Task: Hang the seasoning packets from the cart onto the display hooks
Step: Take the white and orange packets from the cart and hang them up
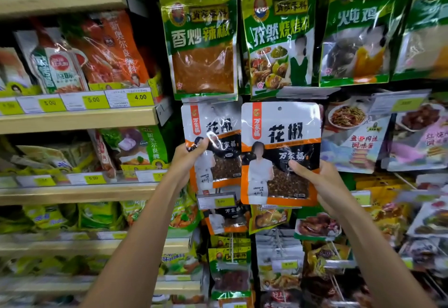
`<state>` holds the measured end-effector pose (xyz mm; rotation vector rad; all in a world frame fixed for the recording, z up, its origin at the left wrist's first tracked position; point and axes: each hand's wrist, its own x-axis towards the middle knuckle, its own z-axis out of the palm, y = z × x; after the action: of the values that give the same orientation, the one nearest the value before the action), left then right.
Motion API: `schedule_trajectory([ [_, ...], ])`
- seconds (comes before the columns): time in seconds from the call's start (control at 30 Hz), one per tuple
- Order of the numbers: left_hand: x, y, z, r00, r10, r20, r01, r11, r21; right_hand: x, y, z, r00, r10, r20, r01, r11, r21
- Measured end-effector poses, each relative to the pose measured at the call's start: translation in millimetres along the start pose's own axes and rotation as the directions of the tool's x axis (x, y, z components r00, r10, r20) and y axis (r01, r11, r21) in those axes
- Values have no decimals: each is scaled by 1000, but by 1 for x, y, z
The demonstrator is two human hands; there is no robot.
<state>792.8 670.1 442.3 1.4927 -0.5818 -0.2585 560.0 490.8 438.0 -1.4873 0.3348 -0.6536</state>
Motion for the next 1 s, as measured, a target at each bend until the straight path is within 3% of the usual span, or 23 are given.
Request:
schedule_trajectory([
  [0.17,22,-2,10,998,-39,-59,39,999,3,-5,5,3,1000,-6,-4,6,1000,-7],
  [0.33,37,-4,24,970,-60,-234,74,996,53,-11,13,0,999,16,-48,-17,1000,-8],
  [0.43,28,-1,26,944,-29,-328,97,977,192,-14,14,1,998,22,-56,-23,1000,-16],
  [0.5,13,-1,21,929,81,-362,68,923,380,-16,12,5,998,27,-51,-27,1000,1],
  [0.67,-37,12,3,841,444,-310,-93,682,725,-10,9,21,999,31,-11,-31,999,19],
  [0.7,-44,20,-2,791,544,-279,-163,627,761,-9,10,26,999,35,5,-35,999,15],
  [0.77,-49,38,-15,623,758,-194,-292,455,841,-5,11,36,998,47,37,-48,999,6],
  [0.83,-43,51,-31,451,889,-82,-307,241,921,-1,15,45,998,56,38,-56,998,1],
  [0.87,-38,56,-39,404,914,-31,-276,154,949,1,17,50,997,61,38,-61,998,3],
  [0.93,-27,58,-53,375,926,40,-197,37,980,5,20,57,997,65,49,-65,998,7],
  [1.0,-17,55,-63,395,917,63,-135,-9,991,8,23,63,995,68,67,-68,998,-2],
])
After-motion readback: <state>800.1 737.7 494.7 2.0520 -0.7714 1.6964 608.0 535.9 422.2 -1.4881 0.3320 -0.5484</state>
